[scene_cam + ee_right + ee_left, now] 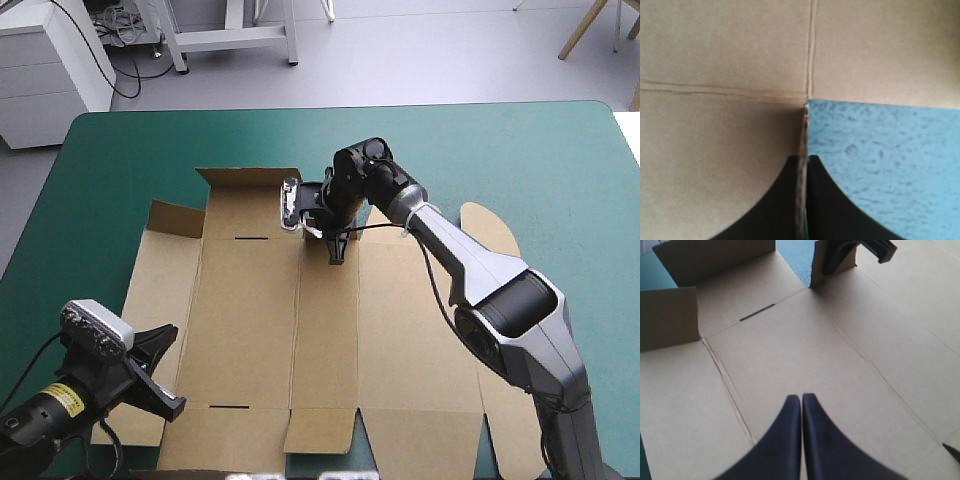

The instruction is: Fold the box

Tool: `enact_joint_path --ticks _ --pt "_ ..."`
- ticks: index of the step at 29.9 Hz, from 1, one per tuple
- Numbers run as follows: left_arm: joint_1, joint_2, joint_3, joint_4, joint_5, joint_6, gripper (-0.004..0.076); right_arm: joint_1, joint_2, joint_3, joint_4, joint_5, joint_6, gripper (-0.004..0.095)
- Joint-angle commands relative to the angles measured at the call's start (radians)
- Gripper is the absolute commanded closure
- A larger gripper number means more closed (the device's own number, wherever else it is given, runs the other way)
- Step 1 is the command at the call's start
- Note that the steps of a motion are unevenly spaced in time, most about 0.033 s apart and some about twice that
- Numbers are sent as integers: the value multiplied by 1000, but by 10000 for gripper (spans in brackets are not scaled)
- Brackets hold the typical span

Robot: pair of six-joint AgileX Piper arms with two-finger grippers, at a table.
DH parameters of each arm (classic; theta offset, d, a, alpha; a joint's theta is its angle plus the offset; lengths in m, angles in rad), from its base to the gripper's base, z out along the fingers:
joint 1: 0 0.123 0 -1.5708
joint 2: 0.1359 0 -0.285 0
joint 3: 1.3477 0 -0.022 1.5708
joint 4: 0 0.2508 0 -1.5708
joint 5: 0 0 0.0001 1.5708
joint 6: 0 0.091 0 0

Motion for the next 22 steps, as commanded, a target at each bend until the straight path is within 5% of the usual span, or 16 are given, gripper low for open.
enact_joint_path --ticks 1,14,18,22 --pt "-1 8 -34 -17 -60 -6 734 7 -67 -34 27 32 12 927" --pt "-1 8 -34 -17 -57 -6 734 7 -70 -30 69 46 85 898" --pt "-1 8 -34 -17 -57 -6 734 7 -73 -30 16 46 100 775" --pt "-1 8 -34 -17 -57 -6 734 7 -82 -30 -28 33 142 551"
